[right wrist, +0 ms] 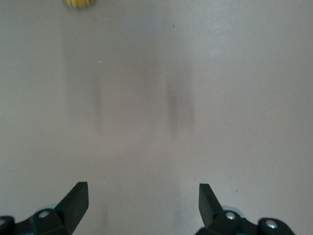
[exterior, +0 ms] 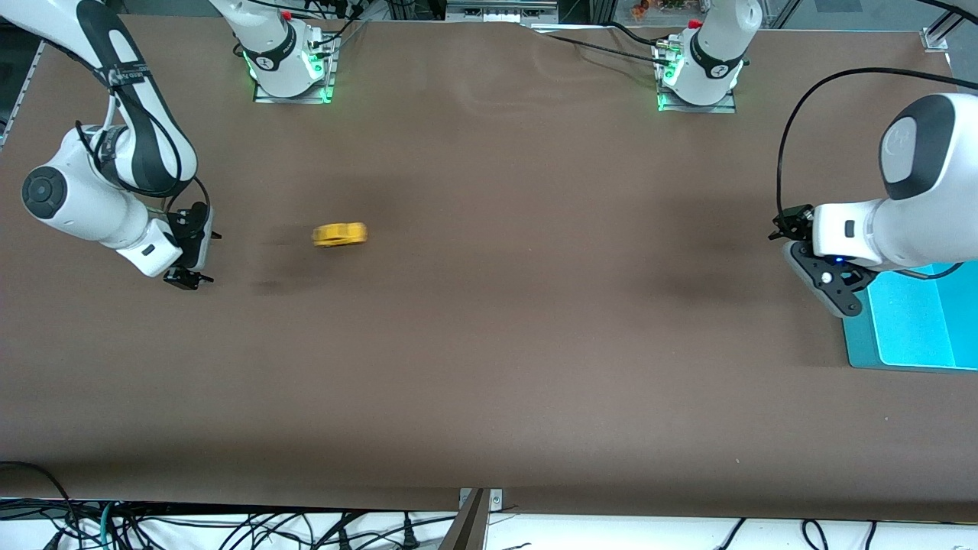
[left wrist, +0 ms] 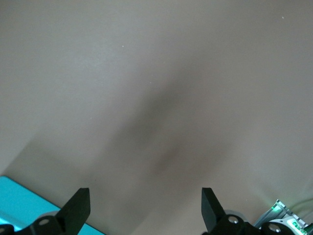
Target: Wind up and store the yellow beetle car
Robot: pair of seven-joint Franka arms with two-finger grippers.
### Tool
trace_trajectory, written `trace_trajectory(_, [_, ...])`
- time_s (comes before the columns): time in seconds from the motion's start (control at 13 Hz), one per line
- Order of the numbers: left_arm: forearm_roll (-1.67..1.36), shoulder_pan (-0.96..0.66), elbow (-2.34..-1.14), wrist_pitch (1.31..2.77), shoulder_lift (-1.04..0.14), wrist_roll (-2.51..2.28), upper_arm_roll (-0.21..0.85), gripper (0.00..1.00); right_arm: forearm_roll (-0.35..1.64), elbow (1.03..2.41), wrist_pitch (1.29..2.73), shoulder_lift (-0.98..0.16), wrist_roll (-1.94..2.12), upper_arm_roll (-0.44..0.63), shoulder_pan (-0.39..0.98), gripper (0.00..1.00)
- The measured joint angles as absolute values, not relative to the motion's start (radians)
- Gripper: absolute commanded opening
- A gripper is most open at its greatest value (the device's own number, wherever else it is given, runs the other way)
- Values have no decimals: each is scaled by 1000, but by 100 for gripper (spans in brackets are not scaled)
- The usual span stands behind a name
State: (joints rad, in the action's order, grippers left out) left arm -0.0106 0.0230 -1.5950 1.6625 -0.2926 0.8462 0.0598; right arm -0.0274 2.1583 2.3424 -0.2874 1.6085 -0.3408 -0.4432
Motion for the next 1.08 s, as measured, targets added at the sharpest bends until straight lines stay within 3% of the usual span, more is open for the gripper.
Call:
trace_trajectory(0.62, [-11,28,-1679,1754,-312,987,63,100,-28,2077,2220,-247,1436,-355,-443,100])
trace_trajectory(0.77, [-11,28,-1764,1850,-297,1016,63,100,-28,2077,2218,-244,1427,-358,-443,100])
trace_trajectory(1.08, [-10,3,-2047,2073,-195,1049,71,100,-28,2069,2206,-221,1395,-358,-444,100])
